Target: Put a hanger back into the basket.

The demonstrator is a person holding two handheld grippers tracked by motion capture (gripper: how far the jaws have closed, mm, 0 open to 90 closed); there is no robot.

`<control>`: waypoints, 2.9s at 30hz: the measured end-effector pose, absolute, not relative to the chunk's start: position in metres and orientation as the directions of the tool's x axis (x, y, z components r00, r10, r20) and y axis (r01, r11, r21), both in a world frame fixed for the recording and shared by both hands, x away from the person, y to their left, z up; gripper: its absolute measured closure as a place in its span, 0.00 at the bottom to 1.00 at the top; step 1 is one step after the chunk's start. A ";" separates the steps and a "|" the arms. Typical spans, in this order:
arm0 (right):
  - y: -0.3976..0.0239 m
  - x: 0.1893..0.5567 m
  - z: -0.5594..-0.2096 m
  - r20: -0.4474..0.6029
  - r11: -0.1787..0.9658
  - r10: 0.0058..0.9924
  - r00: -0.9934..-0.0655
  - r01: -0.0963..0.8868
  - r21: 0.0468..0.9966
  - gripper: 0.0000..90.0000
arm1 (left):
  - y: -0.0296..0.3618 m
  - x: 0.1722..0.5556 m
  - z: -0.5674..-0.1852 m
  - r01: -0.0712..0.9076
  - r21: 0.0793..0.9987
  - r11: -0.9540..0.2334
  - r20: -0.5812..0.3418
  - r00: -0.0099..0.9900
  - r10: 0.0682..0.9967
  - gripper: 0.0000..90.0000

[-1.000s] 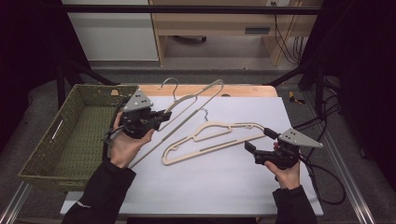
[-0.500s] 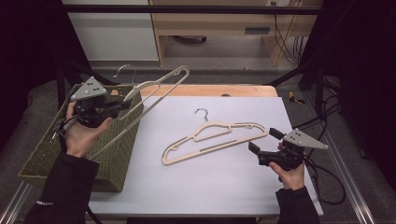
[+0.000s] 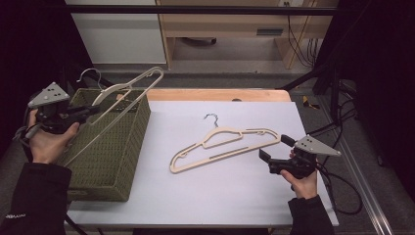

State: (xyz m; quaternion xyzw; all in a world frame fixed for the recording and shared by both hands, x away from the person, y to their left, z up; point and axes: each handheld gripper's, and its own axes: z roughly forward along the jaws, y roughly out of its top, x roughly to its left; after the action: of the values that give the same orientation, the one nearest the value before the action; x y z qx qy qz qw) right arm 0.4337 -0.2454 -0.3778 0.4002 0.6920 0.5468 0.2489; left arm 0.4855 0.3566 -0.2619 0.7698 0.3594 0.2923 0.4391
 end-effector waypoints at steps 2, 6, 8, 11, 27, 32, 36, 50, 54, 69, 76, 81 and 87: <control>-0.245 0.434 -0.378 0.093 0.083 0.826 -0.557 0.283 0.956 0.05 | 0.367 0.487 -0.266 0.303 0.889 -0.343 0.125 0.560 0.819 0.96; -0.245 0.434 -0.378 0.092 0.085 0.827 -0.555 0.283 0.955 0.05 | 0.383 0.491 -0.277 0.330 0.882 -0.337 0.120 0.535 0.836 0.96; -0.246 0.434 -0.378 0.090 0.086 0.826 -0.557 0.283 0.955 0.05 | 0.388 0.493 -0.282 0.341 0.878 -0.336 0.115 0.530 0.840 0.96; -0.245 0.434 -0.378 0.093 0.084 0.827 -0.555 0.284 0.955 0.05 | 0.397 0.496 -0.292 0.364 0.868 -0.338 0.107 0.527 0.843 0.96; -0.243 0.436 -0.380 0.091 0.094 0.827 -0.555 0.296 0.950 0.04 | 0.411 0.490 -0.321 0.392 0.833 -0.391 0.138 0.536 0.833 0.96; -0.241 0.437 -0.382 0.091 0.099 0.827 -0.555 0.303 0.948 0.04 | 0.411 0.484 -0.327 0.389 0.831 -0.398 0.147 0.537 0.831 0.96; -0.240 0.437 -0.383 0.092 0.102 0.826 -0.556 0.308 0.946 0.04 | 0.414 0.481 -0.335 0.401 0.830 -0.387 0.134 0.529 0.838 0.96; -0.239 0.439 -0.384 0.092 0.106 0.827 -0.555 0.314 0.943 0.04 | 0.386 0.491 -0.374 0.487 0.753 -0.442 0.153 0.524 0.838 0.95; -0.239 0.438 -0.384 0.092 0.107 0.826 -0.556 0.314 0.944 0.04 | 0.380 0.492 -0.381 0.536 0.715 -0.450 0.134 0.526 0.840 0.92; -0.234 0.437 -0.382 0.090 0.108 0.820 -0.566 0.307 0.946 0.04 | 0.362 0.490 -0.390 0.612 0.609 -0.504 0.107 0.567 0.817 0.79; -0.233 0.436 -0.381 0.089 0.109 0.818 -0.568 0.305 0.946 0.04 | 0.361 0.487 -0.386 0.604 0.615 -0.507 0.098 0.580 0.809 0.66; -0.234 0.436 -0.380 0.089 0.106 0.819 -0.567 0.302 0.948 0.04 | 0.362 0.475 -0.377 0.585 0.629 -0.512 0.109 0.586 0.803 0.61; -0.234 0.435 -0.378 0.087 0.103 0.817 -0.570 0.293 0.951 0.04 | 0.365 0.464 -0.359 0.541 0.687 -0.485 0.119 0.575 0.809 0.52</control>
State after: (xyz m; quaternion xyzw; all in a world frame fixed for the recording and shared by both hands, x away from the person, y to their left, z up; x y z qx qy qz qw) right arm 0.4349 -0.2343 -0.3776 0.3952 0.7021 0.5405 0.2423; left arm 0.4639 0.3646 -0.3592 0.8333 0.4050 0.2198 0.3056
